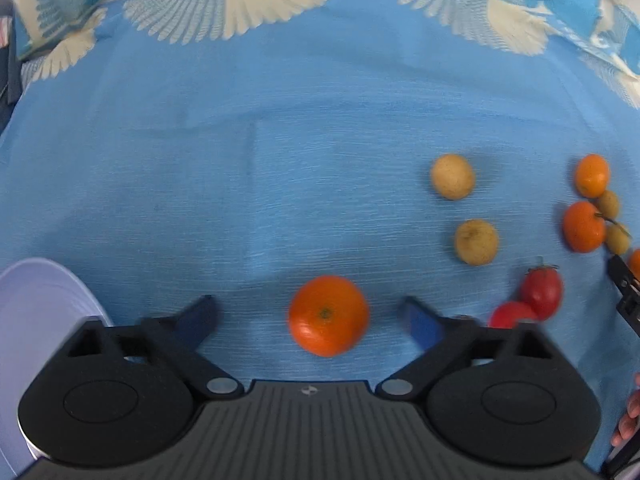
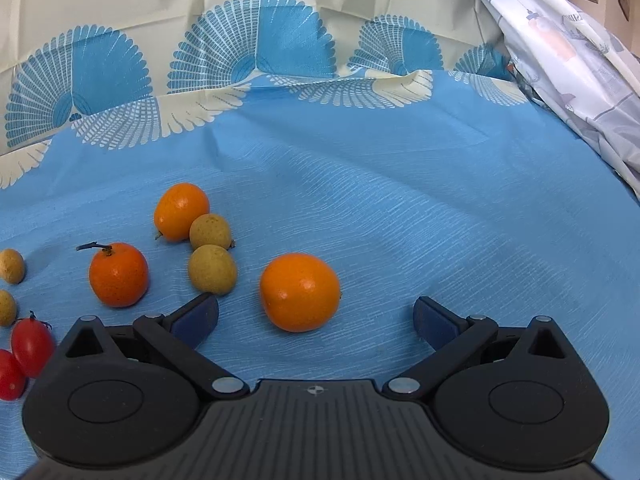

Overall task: Organize fruits
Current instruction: 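Grasp a mandarin with the left tool while the right tool grasps another mandarin, then carry both mandarins to the plate and open both tools to release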

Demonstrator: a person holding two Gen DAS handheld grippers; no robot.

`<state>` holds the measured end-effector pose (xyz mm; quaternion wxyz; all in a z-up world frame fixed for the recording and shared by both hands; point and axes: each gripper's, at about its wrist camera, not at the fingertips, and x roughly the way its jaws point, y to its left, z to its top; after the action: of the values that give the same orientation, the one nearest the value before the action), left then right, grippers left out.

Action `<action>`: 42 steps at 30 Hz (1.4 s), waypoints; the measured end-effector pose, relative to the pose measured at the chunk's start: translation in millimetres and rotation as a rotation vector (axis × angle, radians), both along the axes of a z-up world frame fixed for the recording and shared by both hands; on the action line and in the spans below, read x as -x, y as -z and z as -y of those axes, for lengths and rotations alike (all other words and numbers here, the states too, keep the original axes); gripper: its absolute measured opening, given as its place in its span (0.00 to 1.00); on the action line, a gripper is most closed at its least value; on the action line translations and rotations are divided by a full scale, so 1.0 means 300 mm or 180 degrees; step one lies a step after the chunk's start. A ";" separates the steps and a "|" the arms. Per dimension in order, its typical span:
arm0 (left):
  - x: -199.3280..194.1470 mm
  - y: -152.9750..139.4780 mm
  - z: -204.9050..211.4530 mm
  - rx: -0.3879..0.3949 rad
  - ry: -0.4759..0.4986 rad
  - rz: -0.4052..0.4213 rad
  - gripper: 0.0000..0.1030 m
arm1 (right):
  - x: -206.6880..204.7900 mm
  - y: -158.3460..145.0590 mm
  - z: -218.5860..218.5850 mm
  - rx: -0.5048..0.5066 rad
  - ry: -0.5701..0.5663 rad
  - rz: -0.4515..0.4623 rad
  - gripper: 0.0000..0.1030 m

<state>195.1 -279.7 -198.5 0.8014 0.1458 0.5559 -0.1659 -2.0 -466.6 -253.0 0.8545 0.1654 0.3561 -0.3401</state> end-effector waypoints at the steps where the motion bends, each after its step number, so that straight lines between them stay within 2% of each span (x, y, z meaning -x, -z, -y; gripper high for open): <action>1: 0.010 -0.017 0.007 0.0031 0.0049 0.0009 0.54 | 0.008 -0.007 0.003 -0.0010 0.0006 0.0003 0.94; 2: 0.021 -0.032 0.016 -0.0013 0.0090 0.0047 0.41 | 0.015 -0.013 0.001 0.0010 0.0038 0.0029 0.80; 3: 0.032 -0.042 0.024 -0.0053 0.0133 0.0070 0.40 | 0.022 -0.024 -0.001 0.0046 0.0046 0.0072 0.68; 4: 0.047 -0.054 0.026 -0.0008 0.0153 0.0082 0.40 | 0.028 -0.031 -0.002 0.0063 0.0011 0.0111 0.44; 5: 0.060 -0.071 0.023 0.0073 0.0160 0.0076 0.40 | 0.034 -0.039 0.000 0.0066 -0.0003 0.0144 0.39; 7: 0.077 -0.111 0.025 0.0168 0.0171 0.0058 0.40 | 0.049 -0.048 0.013 -0.0025 0.0012 0.0231 0.39; 9: 0.103 -0.168 0.017 0.0251 0.0175 0.0062 0.40 | 0.066 -0.079 0.012 0.0030 0.0085 0.0239 0.39; 13: 0.180 -0.303 -0.026 0.0266 0.0196 0.0180 0.40 | 0.143 -0.214 -0.034 0.0107 0.0109 0.0420 0.39; 16: 0.266 -0.393 -0.099 0.0224 0.0201 0.0238 0.40 | 0.225 -0.344 -0.141 0.0116 -0.0079 0.0620 0.39; 19: 0.363 -0.471 -0.211 0.0123 0.0159 0.0260 0.40 | 0.310 -0.468 -0.281 0.0044 -0.0424 0.0822 0.39; 24: 0.515 -0.573 -0.475 0.0129 -0.0043 0.0296 0.40 | 0.404 -0.615 -0.522 -0.0236 -0.1003 0.0993 0.39; 29: 0.644 -0.635 -0.714 0.0078 -0.0242 0.0444 0.40 | 0.452 -0.718 -0.706 -0.0503 -0.1430 0.1076 0.39; 34: 0.752 -0.671 -0.922 0.0239 -0.0496 0.0496 0.40 | 0.488 -0.802 -0.871 -0.0570 -0.1783 0.1052 0.39; 38: 0.811 -0.680 -1.029 0.0330 -0.0629 0.0554 0.40 | 0.512 -0.840 -0.961 -0.0589 -0.1920 0.0997 0.39; 42: 0.855 -0.673 -1.090 0.0302 -0.0655 0.0636 0.40 | 0.544 -0.868 -1.048 -0.0493 -0.2062 0.0937 0.39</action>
<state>-61.3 47.1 3.2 0.8715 0.0658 0.4769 -0.0936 -165.3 -152.1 7.3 0.9449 0.1554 0.2880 0.0037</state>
